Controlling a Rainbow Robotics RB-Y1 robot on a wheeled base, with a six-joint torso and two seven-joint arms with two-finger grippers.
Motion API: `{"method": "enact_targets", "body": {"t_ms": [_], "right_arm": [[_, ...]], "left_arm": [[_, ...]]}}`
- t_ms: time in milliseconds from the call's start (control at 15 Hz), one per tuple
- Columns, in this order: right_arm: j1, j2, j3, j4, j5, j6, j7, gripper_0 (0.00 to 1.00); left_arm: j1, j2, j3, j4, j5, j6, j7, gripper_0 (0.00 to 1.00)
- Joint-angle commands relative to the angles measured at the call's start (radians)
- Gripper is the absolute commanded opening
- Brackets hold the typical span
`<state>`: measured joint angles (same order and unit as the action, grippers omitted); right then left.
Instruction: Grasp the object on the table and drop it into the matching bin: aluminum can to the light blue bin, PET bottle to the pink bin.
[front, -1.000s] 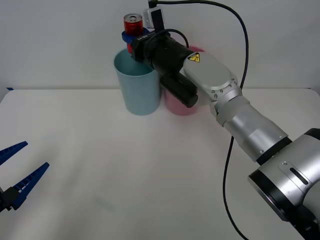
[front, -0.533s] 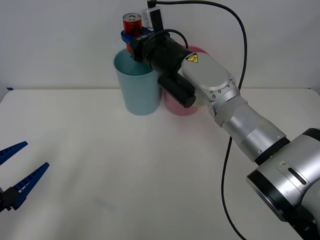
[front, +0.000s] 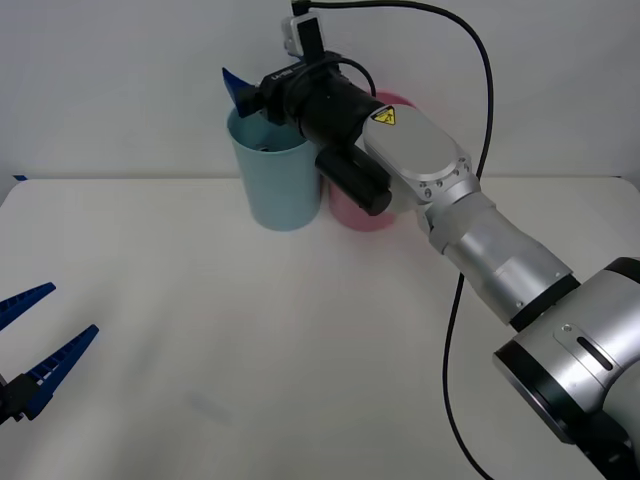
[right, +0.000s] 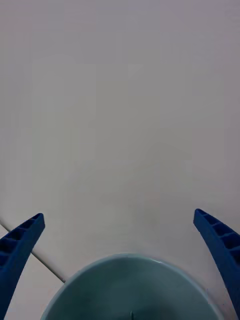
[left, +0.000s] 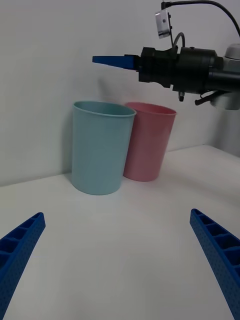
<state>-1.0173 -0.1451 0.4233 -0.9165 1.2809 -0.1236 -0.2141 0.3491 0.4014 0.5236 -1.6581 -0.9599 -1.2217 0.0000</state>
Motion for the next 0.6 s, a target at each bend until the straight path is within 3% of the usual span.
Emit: {"method": "enact_targets", "body": {"t_ms": [67, 600], "right_arm": [[0.074, -0.027, 0.0, -0.125, 0.002, 0.001, 0.004, 1.0], [0.37, -0.231, 0.034, -0.571, -0.011, -0.077, 0.01, 1.0]], "left_arm": [[0.0, 0.0, 0.0, 0.0, 0.0, 0.0, 0.0, 1.0], [0.0, 0.0, 0.0, 0.0, 0.0, 0.0, 0.0, 1.0]]}}
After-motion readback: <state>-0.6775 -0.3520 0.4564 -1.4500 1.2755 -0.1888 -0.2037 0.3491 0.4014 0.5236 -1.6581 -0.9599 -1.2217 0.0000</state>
